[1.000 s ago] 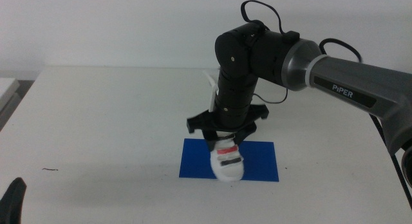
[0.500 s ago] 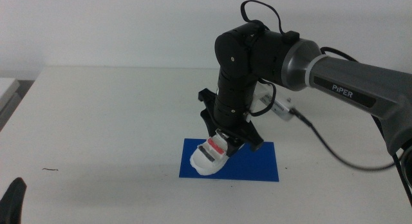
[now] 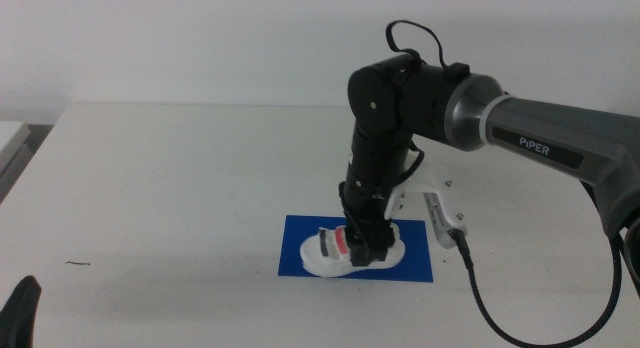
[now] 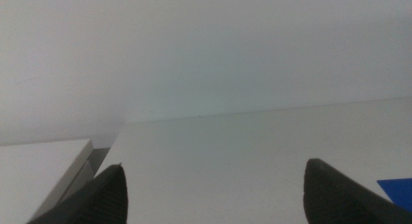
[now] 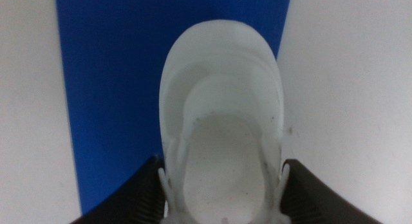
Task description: Use one arm to grab the shoe from the table and place it on the mat.
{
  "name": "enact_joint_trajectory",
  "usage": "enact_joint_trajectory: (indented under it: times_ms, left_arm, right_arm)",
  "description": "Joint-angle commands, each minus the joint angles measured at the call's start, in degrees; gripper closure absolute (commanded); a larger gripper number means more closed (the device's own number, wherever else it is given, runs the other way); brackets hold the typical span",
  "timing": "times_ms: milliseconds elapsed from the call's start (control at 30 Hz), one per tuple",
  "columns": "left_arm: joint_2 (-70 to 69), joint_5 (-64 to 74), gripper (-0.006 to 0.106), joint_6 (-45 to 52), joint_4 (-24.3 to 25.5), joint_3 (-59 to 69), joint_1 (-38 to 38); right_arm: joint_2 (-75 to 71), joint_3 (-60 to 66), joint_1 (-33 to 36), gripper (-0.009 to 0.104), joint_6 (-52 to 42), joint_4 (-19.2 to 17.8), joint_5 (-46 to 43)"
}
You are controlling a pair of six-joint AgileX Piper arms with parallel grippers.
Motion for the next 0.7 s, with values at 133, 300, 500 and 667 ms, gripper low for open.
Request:
enact_joint_trajectory:
  times_ms: [133, 300, 500, 667]
  left_arm:
    - [0.3, -0.6, 0.007, -0.2, -0.2, 0.1, 0.0]
    - [0.3, -0.6, 0.007, -0.2, -0.2, 0.1, 0.0]
    - [0.3, -0.6, 0.007, -0.2, -0.2, 0.1, 0.0]
    - [0.3, -0.6, 0.007, -0.2, -0.2, 0.1, 0.0]
  right_arm:
    - [0.2, 0.7, -1.0, 0.097, 1.4, -7.3, 0.4]
    - [0.2, 0.7, -1.0, 0.097, 1.4, -8.3, 0.4]
    - [0.6, 0.7, -1.0, 0.097, 1.4, -4.4, 0.4]
    - [1.9, 0.7, -1.0, 0.097, 1.4, -1.5, -1.1]
